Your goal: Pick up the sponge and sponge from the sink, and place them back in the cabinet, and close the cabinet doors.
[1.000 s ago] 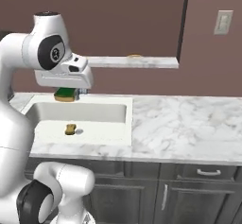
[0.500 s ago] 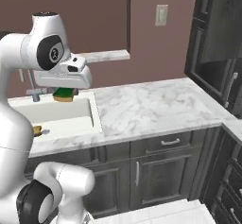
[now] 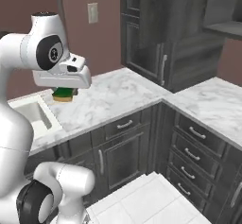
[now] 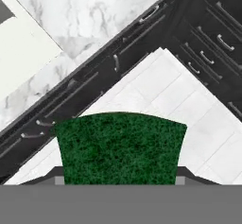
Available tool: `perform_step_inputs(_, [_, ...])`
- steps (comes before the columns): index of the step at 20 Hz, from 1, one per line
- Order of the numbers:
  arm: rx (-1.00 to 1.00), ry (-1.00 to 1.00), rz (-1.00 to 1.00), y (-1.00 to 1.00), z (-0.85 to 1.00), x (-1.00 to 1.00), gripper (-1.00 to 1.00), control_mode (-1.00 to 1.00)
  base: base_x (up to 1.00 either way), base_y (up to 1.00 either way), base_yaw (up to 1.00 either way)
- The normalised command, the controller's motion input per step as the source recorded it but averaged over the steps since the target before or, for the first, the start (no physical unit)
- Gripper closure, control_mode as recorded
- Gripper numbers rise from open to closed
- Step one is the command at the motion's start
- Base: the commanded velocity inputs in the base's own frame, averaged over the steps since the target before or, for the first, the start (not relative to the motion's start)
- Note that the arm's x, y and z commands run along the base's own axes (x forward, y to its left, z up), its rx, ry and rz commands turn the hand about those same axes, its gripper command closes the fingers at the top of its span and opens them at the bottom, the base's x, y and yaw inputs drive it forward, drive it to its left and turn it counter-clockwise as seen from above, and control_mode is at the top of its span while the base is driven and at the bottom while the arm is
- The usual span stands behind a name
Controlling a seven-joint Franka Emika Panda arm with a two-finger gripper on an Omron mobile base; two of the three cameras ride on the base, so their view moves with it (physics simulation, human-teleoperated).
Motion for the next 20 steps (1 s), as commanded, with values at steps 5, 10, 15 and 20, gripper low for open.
perform_step_inputs(5, [0.00, 0.00, 0.00, 0.00, 0.00, 0.00, 1.00, 1.00, -0.20, -0.07, -0.67])
perform_step_inputs(10, [0.00, 0.00, 0.00, 0.00, 0.00, 0.00, 1.00, 1.00, -0.12, -0.01, -0.66])
perform_step_inputs(15, [0.00, 0.00, 0.00, 0.00, 0.00, 0.00, 1.00, 1.00, -0.04, 0.00, -0.63])
perform_step_inputs(20, [0.00, 0.00, 0.00, 0.00, 0.00, 0.00, 1.00, 1.00, 0.00, 0.04, -0.53])
